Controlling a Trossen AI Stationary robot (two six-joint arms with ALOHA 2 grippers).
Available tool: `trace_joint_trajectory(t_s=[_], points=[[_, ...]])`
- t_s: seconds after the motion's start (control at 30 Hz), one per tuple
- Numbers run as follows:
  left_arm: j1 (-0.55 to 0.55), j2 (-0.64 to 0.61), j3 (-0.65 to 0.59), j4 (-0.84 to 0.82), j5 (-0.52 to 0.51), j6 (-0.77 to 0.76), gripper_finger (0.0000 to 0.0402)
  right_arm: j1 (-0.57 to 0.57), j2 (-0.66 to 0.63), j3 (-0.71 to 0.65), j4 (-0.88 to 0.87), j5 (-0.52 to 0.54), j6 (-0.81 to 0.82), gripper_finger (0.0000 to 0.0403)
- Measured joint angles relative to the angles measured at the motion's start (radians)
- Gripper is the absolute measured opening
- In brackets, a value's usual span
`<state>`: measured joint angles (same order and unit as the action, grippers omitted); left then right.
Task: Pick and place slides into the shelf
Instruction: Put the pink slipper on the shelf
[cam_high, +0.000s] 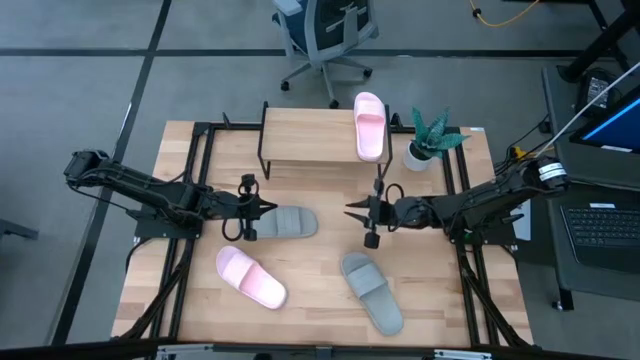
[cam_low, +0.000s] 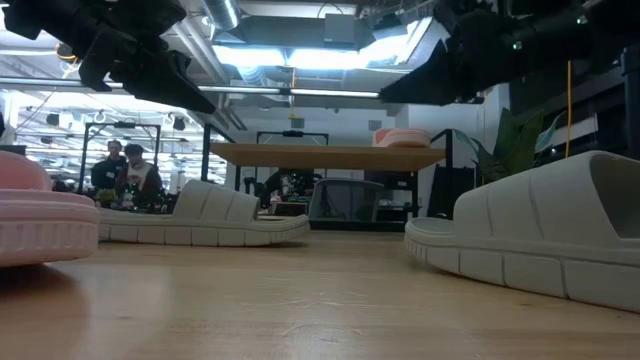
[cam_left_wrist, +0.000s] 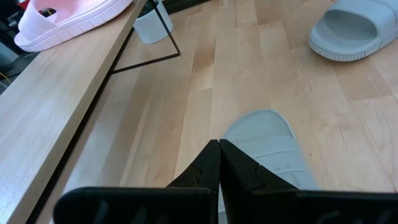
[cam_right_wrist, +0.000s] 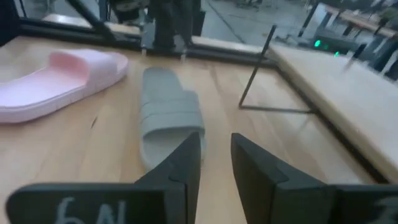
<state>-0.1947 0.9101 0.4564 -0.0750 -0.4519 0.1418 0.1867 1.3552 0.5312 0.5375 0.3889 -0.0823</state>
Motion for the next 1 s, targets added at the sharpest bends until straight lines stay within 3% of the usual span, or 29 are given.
trace_joint_trajectory(t_s=[0.67, 0.8, 1.0], points=[[0.000, 0.000, 0.000, 0.001, 0.000, -0.001, 0.0000, 0.001, 0.064, 0.000, 0.099, -0.002, 0.017, 0.0090], [0.000, 0.000, 0.000, 0.010, 0.000, -0.009, 0.0000, 0.002, 0.064, 0.000, 0.100, -0.056, 0.017, 0.0090], [0.000, 0.000, 0.000, 0.009, 0.052, -0.193, 0.0000, 0.002, 0.064, 0.000, 0.120, -0.204, -0.009, 0.0090]])
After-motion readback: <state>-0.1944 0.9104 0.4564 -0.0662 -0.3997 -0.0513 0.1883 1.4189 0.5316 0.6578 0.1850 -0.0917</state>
